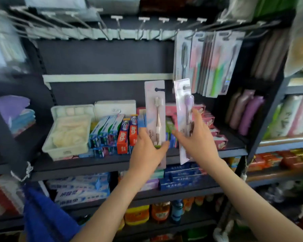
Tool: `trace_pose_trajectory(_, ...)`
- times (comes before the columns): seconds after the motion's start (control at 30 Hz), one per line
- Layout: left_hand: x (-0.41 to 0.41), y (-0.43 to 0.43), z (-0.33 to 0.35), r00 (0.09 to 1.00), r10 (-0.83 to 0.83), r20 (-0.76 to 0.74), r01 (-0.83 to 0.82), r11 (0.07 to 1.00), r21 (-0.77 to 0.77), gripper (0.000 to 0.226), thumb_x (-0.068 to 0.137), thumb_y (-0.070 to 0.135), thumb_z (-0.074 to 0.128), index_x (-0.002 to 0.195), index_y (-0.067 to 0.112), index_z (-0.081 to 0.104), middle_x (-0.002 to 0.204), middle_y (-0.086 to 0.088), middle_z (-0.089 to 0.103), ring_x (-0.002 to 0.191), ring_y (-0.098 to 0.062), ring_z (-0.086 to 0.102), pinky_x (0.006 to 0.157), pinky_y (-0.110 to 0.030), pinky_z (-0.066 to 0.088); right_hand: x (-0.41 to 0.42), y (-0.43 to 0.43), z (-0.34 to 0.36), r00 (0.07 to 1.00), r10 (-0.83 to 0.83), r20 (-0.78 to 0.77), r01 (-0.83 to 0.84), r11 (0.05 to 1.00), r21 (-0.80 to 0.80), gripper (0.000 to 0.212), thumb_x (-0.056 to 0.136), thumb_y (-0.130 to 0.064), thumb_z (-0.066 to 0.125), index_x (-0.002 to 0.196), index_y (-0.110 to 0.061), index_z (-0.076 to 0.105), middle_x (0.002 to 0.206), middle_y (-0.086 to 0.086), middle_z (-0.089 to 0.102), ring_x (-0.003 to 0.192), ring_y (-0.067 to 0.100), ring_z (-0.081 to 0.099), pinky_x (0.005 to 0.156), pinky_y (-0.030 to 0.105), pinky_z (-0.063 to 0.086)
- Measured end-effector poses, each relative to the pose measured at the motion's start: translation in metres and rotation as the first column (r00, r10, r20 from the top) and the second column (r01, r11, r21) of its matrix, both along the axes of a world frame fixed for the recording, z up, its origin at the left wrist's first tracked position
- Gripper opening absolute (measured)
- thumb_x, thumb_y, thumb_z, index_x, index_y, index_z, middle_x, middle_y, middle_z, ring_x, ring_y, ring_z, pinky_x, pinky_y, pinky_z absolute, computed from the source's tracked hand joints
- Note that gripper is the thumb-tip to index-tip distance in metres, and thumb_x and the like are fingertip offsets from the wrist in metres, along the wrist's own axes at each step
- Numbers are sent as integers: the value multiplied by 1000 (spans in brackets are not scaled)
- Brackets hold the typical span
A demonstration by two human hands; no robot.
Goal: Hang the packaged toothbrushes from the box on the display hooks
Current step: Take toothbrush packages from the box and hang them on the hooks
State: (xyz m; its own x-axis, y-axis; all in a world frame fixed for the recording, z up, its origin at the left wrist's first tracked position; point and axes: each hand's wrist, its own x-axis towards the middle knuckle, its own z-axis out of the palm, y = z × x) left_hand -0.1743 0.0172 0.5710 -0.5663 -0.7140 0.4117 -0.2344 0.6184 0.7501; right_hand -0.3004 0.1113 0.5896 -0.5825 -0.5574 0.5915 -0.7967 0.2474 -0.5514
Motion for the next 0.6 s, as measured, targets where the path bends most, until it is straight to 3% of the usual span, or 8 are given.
trace_pose_trajectory(0.17, -46, 0, 55, 999, 26, -24, -29, 990, -141, 46, 84, 42, 70, 104, 20, 35, 87, 1, 58, 70, -13, 61, 59, -35, 55, -71, 25, 64, 983, -131, -131, 124, 990, -64, 86, 87, -41, 67, 153, -20, 16, 110, 13, 53, 112, 31, 42, 91, 39, 39)
trace_pose_trajectory(0.23, -70, 1, 67, 999, 41, -24, -44, 984, -173, 46, 84, 43, 69, 104, 22, 34, 87, 3, 58, 68, -10, 61, 55, -31, 54, -103, 37, 83, 973, -192, -127, 183, 980, -73, 84, 88, -40, 65, 153, -22, 15, 105, 12, 51, 110, 31, 42, 89, 41, 41)
trace_pose_trajectory(0.33, -108, 4, 82, 998, 57, -18, -59, 974, -217, 47, 85, 44, 69, 103, 24, 30, 89, 6, 56, 65, -4, 55, 44, -15, 39, -150, 51, 101, 947, -297, -126, 291, 955, -62, 78, 87, -42, 64, 149, -22, 21, 100, 13, 51, 108, 34, 44, 82, 44, 45)
trace_pose_trajectory(0.47, -153, 8, 97, 997, 75, -20, -78, 964, -254, 49, 85, 47, 67, 106, 19, 32, 91, 1, 54, 68, -12, 54, 48, -24, 37, -205, 49, 113, 933, -356, -45, 357, 934, 19, 70, 86, -48, 61, 141, -20, 29, 107, 16, 52, 110, 37, 46, 76, 43, 47)
trace_pose_trajectory(0.6, -193, 15, 110, 996, 83, -14, -84, 967, -242, 54, 87, 48, 64, 114, 16, 31, 90, 0, 54, 72, -16, 56, 51, -28, 42, -244, 27, 126, 934, -356, -35, 358, 928, 109, 71, 91, -46, 52, 147, -15, 22, 123, 21, 50, 116, 39, 45, 85, 43, 43)
